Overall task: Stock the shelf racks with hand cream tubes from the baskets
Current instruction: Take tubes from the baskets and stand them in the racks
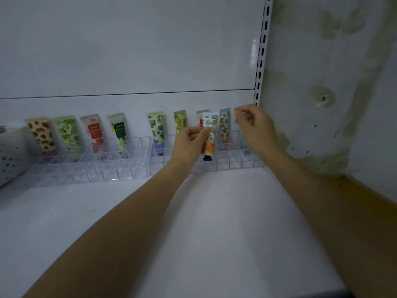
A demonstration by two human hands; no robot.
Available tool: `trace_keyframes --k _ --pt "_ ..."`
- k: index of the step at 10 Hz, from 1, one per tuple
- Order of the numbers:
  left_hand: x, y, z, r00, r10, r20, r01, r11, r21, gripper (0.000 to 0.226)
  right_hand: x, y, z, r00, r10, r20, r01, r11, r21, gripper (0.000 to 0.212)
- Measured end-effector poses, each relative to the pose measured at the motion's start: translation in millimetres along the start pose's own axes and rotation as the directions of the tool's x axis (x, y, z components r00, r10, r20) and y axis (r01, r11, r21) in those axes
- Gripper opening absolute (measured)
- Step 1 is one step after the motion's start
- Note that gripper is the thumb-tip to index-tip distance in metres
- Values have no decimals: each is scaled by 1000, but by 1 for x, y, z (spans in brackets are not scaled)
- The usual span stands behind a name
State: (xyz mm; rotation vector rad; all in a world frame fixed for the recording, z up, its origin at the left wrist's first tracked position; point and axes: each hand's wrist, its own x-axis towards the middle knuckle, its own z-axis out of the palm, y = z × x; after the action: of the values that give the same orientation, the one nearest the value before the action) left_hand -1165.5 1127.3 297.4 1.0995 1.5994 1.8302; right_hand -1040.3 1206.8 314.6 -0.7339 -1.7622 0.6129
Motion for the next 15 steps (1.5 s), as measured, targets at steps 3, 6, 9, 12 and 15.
trace_keyframes --k 3,6,9,12,15 --pt "-4 0 -7 978 177 112 -192 970 146 11 -12 -11 19 957 181 227 -236 939 249 45" --pt "-6 -24 -29 887 223 404 -448 202 871 47 7 2 -3 990 -119 -75 113 990 -83 39" --pt "-5 -24 -28 886 229 403 -448 198 872 48 35 10 12 989 -137 -55 118 958 -262 38" --pt "-5 -26 -26 892 240 382 -433 212 876 46 45 6 8 998 22 -67 -32 990 -141 31" --pt "-4 -27 -26 889 249 385 -437 208 875 46 49 13 1 998 -7 65 18 985 -170 26"
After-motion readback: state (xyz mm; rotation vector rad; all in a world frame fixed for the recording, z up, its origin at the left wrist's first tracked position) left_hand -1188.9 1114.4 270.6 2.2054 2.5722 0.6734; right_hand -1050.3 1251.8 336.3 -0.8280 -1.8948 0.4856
